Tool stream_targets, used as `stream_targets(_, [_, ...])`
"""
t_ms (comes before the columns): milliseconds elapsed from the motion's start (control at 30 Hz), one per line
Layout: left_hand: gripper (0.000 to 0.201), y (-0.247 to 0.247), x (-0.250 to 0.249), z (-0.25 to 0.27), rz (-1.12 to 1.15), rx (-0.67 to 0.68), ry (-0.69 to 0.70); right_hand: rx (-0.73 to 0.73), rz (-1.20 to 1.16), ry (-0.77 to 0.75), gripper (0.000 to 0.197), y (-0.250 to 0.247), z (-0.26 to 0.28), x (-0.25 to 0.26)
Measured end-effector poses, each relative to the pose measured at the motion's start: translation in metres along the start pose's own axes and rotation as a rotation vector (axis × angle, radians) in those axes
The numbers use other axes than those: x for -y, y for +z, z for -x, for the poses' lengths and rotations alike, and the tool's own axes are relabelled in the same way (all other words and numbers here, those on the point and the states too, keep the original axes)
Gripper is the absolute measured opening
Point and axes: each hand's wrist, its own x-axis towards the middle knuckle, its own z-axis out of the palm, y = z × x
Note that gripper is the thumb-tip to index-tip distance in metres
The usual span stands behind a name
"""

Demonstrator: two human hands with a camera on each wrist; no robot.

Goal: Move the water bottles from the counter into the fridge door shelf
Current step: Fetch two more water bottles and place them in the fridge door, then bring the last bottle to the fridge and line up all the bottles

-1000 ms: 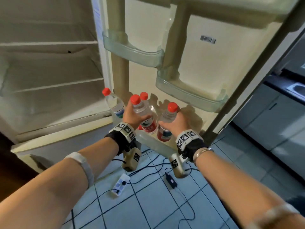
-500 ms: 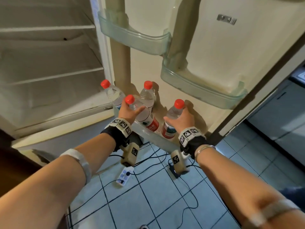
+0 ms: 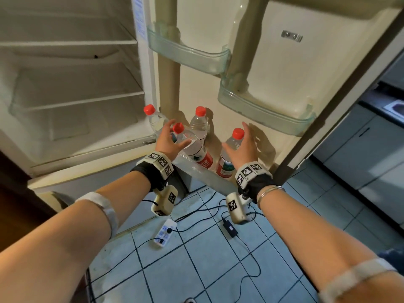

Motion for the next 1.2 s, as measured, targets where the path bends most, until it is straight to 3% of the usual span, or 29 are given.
stream_targets(133, [0.077, -0.02, -0.006, 0.011, -0.144, -0.029, 0.074, -0.005, 0.099, -0.138, 0.077, 0.004, 0.008, 0.023])
stream_targets(367, [0.075, -0.085, 0.0, 0.035, -0.345, -0.085, 0.127, 0.164, 0.122, -0.322, 0.064, 0.047, 0.041, 0.076])
stream_targets(567, [0.073, -0.149, 0.016, 0.067, -0.487, -0.188, 0.051, 0.435, 0.079, -0.418, 0.059, 0.101, 0.066, 0.12])
stream_targets(867, [0.072, -0.234, 0.037, 0.147, -0.574, -0.448, -0.148, 0.783, 0.032, -0.645, 0.058, 0.178, 0.112, 0.183])
stream_targets(1033, [0.07, -0.25, 0.034, 0.199, -0.576, -0.718, -0.316, 0.975, 0.002, -0.813, 0.057, 0.191, 0.143, 0.208])
stream_targets(1200, [0.07, -0.248, 0.023, 0.264, -0.568, -0.943, -0.398, 1.108, 0.036, -1.028, 0.058, 0.196, 0.189, 0.228])
